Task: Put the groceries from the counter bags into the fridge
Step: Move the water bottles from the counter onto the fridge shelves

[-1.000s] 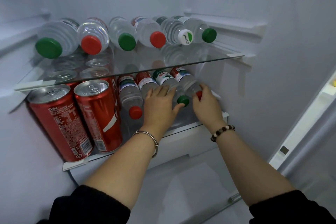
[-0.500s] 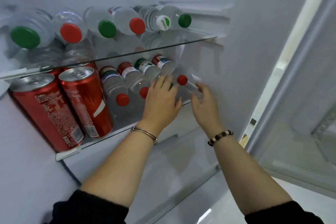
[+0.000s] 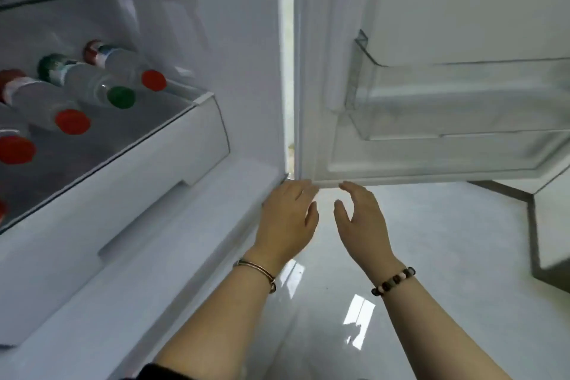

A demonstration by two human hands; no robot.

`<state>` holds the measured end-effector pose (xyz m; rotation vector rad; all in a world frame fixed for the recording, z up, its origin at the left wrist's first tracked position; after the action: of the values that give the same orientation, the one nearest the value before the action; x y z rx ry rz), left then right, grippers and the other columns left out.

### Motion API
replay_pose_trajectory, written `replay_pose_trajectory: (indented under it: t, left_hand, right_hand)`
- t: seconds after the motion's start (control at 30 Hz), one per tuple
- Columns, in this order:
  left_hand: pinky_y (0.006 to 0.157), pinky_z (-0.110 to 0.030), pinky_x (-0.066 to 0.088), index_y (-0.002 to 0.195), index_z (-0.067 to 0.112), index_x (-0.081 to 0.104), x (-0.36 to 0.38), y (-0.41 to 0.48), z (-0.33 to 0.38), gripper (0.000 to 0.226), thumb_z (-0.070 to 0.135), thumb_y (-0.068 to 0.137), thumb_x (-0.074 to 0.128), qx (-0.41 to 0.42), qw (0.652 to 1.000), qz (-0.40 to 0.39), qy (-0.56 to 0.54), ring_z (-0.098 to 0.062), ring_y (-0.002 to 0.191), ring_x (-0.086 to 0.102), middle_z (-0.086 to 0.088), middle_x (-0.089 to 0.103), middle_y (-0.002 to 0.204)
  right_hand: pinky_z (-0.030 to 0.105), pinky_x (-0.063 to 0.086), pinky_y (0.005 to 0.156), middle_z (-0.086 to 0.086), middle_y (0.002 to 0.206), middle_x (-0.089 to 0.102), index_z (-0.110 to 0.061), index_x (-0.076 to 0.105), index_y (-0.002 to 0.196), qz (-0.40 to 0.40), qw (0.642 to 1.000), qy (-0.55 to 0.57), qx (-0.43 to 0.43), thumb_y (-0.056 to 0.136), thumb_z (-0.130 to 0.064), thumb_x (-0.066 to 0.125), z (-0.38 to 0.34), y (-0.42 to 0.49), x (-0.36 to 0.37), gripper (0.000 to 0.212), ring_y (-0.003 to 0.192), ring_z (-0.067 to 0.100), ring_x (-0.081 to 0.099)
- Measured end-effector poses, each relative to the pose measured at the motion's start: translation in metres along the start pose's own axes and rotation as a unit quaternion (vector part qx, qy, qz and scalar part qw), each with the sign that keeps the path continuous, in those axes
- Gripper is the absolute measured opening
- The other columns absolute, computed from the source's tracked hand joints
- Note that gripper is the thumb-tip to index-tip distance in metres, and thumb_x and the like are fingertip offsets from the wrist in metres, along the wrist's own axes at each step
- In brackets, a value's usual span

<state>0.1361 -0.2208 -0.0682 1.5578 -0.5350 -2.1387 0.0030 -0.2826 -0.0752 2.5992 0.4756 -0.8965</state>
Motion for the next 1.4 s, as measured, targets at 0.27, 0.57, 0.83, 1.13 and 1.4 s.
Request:
replay_pose_trajectory:
  t: [0.27,0.57,0.83,1.13,1.4]
  left_hand:
    - [0.113,-0.034,0.024,0.144,0.017,0.035,0.094,0.034,0.12,0.048,0.028,0.098,0.043,0.007,0.976,-0.209,-0.053,-0.021,0.14,0.027,-0.005,0.029,0.153]
    - [0.116,-0.046,0.003,0.151,0.023,0.003,0.217,0.051,0.324,0.064,0.052,0.098,0.026,0.164,0.905,-0.392,0.021,-0.026,0.146,-0.009,-0.006,-0.007,0.159]
    - [0.115,-0.048,-0.002,0.151,0.028,0.003,0.297,0.032,0.526,0.066,0.054,0.096,0.03,0.32,0.881,-0.344,-0.055,-0.027,0.145,-0.012,-0.005,-0.01,0.159]
    - [0.114,-0.047,-0.005,0.151,0.027,0.005,0.324,-0.027,0.686,0.065,0.052,0.095,0.027,0.505,0.784,-0.343,-0.115,-0.028,0.145,-0.011,-0.007,-0.005,0.159]
    - [0.113,-0.049,0.001,0.151,0.023,0.008,0.346,-0.065,0.816,0.068,0.055,0.09,0.012,0.604,0.709,-0.322,-0.171,-0.033,0.145,-0.004,-0.011,0.0,0.158]
  right_hand:
    - [0.035,0.025,0.112,0.012,0.146,0.038,-0.006,0.039,0.139,0.042,0.973,-0.194,0.117,0.095,-0.025,0.047,0.102,-0.03,-0.107,0.048,0.136,0.026,0.032]
    - [0.045,0.009,0.117,0.011,0.156,0.014,-0.011,0.019,0.148,0.084,0.894,-0.316,0.307,0.098,-0.04,0.037,0.237,-0.118,-0.273,0.061,0.144,0.027,0.009]
    - [0.045,0.001,0.116,0.011,0.159,-0.001,-0.013,0.006,0.15,0.162,0.818,-0.316,0.452,0.098,-0.045,0.033,0.337,-0.231,-0.4,0.067,0.146,0.026,-0.005]
    - [0.044,-0.002,0.116,0.01,0.159,-0.002,-0.013,0.009,0.15,0.28,0.713,-0.266,0.585,0.098,-0.042,0.036,0.371,-0.364,-0.461,0.066,0.146,0.024,-0.007]
    - [0.043,-0.003,0.118,0.008,0.159,-0.004,-0.014,0.009,0.151,0.342,0.618,-0.252,0.661,0.098,-0.043,0.034,0.396,-0.436,-0.514,0.065,0.146,0.023,-0.008]
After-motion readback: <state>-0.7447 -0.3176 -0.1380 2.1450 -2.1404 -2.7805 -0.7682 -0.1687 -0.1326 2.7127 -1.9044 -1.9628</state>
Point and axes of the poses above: each hand's wrist, its own y-axis towards the middle knuckle, its own x-axis out of the palm, z = x × y, the point moved 1 cm from there along y, towards the middle knuckle
